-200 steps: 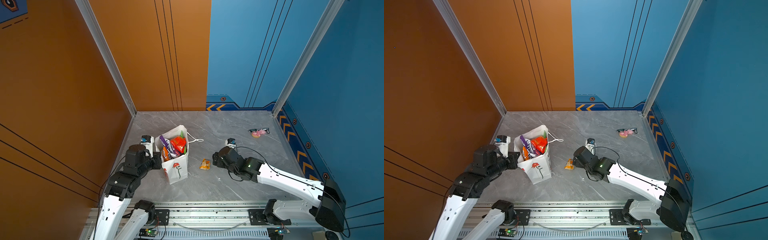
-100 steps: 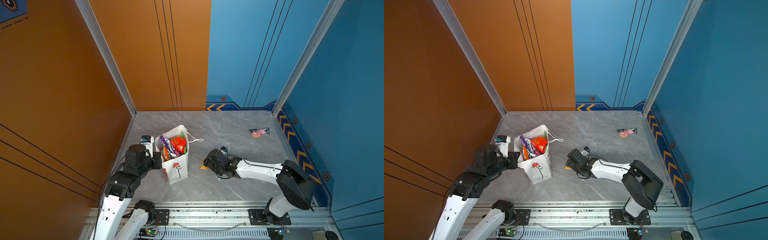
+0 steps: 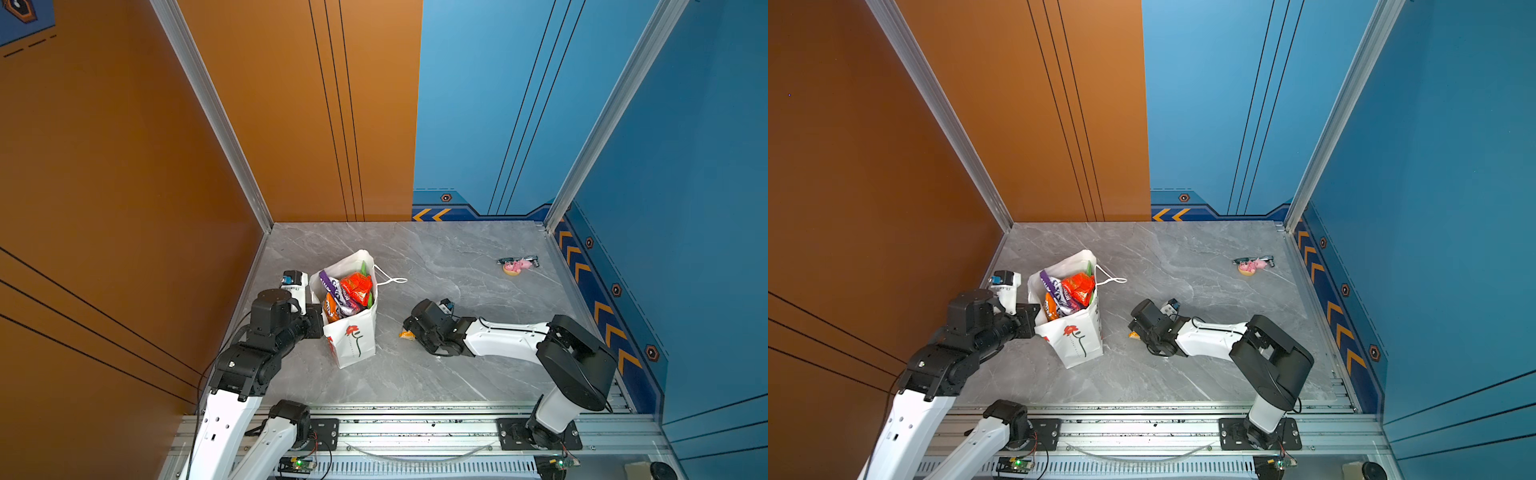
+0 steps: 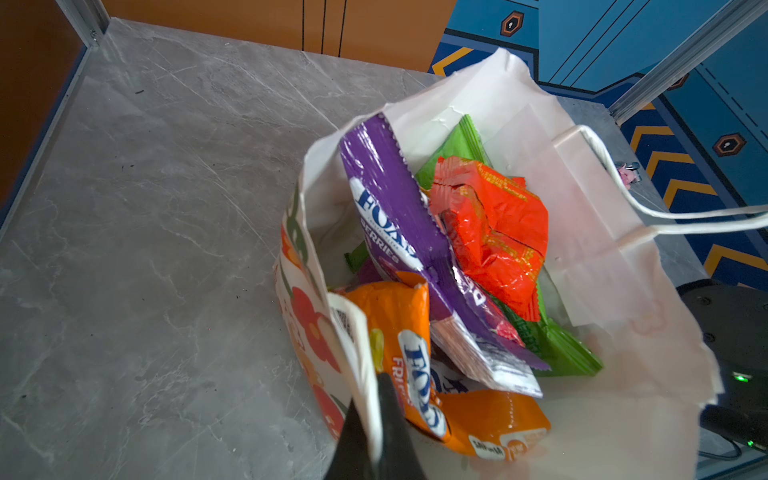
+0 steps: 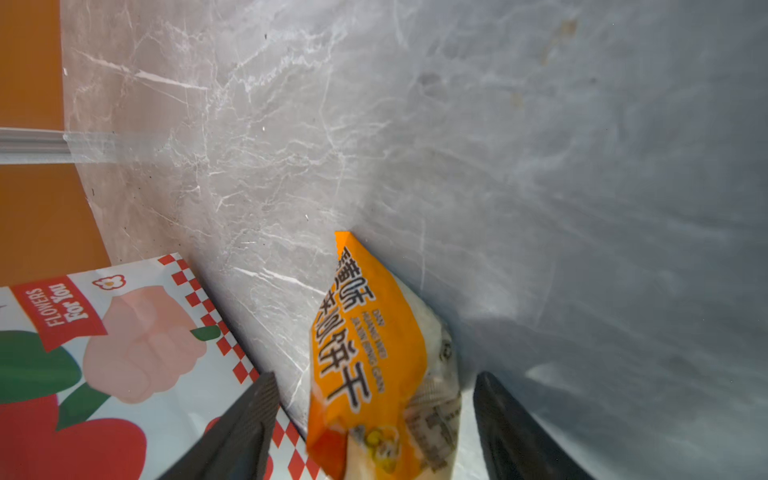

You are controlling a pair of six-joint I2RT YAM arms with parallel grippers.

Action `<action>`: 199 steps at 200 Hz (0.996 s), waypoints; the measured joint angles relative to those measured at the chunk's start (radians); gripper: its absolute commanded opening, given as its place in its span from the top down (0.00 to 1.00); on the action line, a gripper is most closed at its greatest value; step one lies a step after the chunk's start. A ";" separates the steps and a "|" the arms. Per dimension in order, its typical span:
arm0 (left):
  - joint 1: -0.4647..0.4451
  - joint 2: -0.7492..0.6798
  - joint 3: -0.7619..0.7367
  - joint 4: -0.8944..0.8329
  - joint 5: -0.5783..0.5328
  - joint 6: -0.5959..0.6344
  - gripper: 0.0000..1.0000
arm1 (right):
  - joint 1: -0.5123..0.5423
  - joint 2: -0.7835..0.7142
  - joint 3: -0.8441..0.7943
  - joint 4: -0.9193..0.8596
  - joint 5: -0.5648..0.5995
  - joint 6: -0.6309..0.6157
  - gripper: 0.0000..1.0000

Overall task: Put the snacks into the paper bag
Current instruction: 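Close the right gripper on the yellow biscuit packet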

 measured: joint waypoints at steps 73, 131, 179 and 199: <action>0.000 -0.002 0.000 0.000 0.000 0.000 1.00 | 0.015 0.018 0.001 -0.019 0.051 0.032 0.42; 0.000 -0.003 -0.001 0.000 0.000 0.000 1.00 | 0.000 0.047 0.000 0.045 0.039 0.042 0.52; 0.000 -0.003 -0.001 0.000 0.000 0.000 1.00 | -0.005 0.067 -0.022 0.096 0.032 0.049 0.80; 0.000 -0.003 -0.001 0.000 0.000 0.000 1.00 | -0.005 0.067 -0.036 0.125 0.032 0.061 0.82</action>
